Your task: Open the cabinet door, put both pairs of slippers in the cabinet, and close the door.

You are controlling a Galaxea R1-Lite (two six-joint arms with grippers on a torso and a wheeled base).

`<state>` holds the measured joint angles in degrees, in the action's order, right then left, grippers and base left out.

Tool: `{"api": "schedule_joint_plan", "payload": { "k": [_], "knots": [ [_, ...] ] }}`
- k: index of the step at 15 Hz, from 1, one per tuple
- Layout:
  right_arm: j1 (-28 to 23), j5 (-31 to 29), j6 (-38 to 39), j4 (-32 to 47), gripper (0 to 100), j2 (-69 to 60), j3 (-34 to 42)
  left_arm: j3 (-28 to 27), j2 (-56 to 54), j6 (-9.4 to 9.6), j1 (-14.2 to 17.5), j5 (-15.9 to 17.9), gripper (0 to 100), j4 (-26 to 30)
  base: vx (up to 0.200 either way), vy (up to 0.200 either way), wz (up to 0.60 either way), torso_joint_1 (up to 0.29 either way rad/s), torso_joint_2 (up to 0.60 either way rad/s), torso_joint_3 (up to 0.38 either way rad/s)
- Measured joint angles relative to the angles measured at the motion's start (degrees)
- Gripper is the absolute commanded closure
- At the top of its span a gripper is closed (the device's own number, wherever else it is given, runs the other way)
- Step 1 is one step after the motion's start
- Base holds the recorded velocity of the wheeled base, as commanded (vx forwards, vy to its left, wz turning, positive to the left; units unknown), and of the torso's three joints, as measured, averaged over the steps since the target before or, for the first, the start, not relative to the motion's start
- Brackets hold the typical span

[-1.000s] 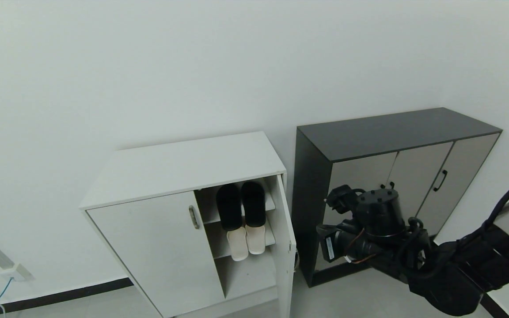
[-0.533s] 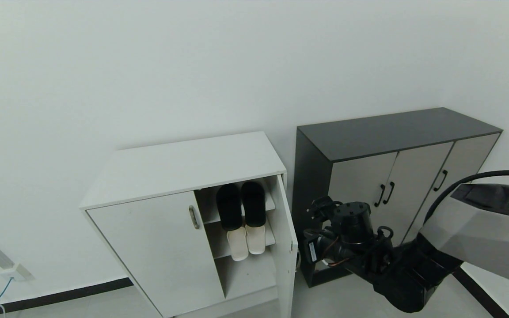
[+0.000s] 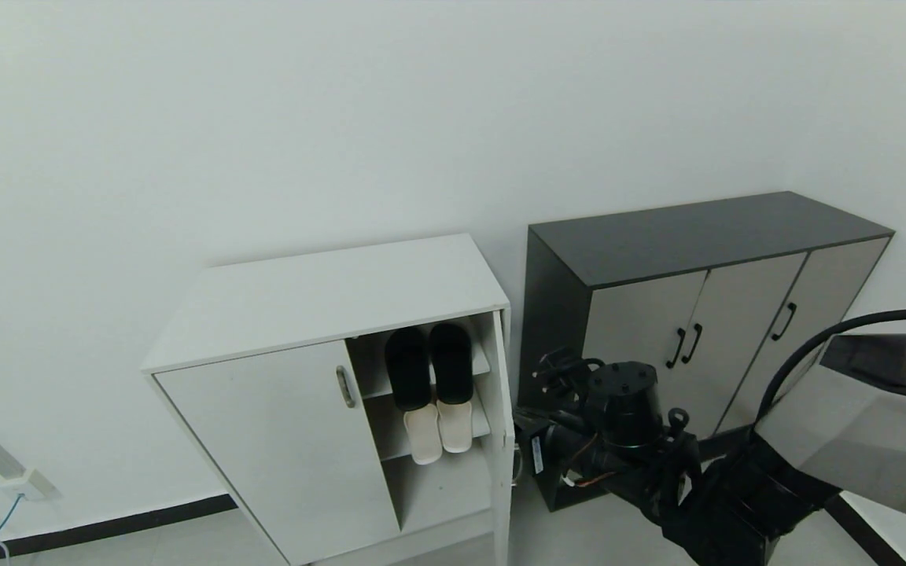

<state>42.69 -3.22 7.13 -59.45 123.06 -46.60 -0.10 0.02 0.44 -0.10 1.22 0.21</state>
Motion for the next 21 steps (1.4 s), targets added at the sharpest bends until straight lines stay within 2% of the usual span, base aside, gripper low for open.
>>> {"api": "schedule_joint_plan", "payload": {
  "k": [4,8,12,17,19,21],
  "knots": [
    [0.8,-0.09,0.17,-0.32,100,-2.3,1.13,0.0,0.0,-0.01,0.0,0.0,100,0.0,0.0,0.0,0.0,0.0,0.0,0.0],
    [-5.51,0.02,-1.58,-0.16,100,-4.44,1.32,0.0,0.0,0.0,-0.01,0.0,100,-0.02,0.0,0.0,0.45,0.002,0.0,0.003],
    [-6.95,1.37,-2.02,-0.1,100,-5.56,2.89,-0.01,0.0,0.0,0.1,0.04,100,-0.13,0.0,0.0,0.6,0.002,0.0,0.002],
    [-8.33,2.0,-4.34,0.01,100,-5.67,3.8,0.0,0.0,0.0,0.02,0.01,100,-0.02,0.0,0.0,0.0,0.0,0.0,0.0],
    [-9.12,1.17,-6.64,1.54,100,-6.14,4.57,0.0,0.0,0.0,-0.06,0.0,100,0.01,0.0,0.0,0.0,0.0,0.0,0.0],
    [-10.14,-2.77,-8.66,10.33,100,-7.91,5.05,0.0,0.0,0.0,0.02,0.01,100,-0.05,0.0,0.0,0.0,0.0,0.0,0.0]
  ]
}}
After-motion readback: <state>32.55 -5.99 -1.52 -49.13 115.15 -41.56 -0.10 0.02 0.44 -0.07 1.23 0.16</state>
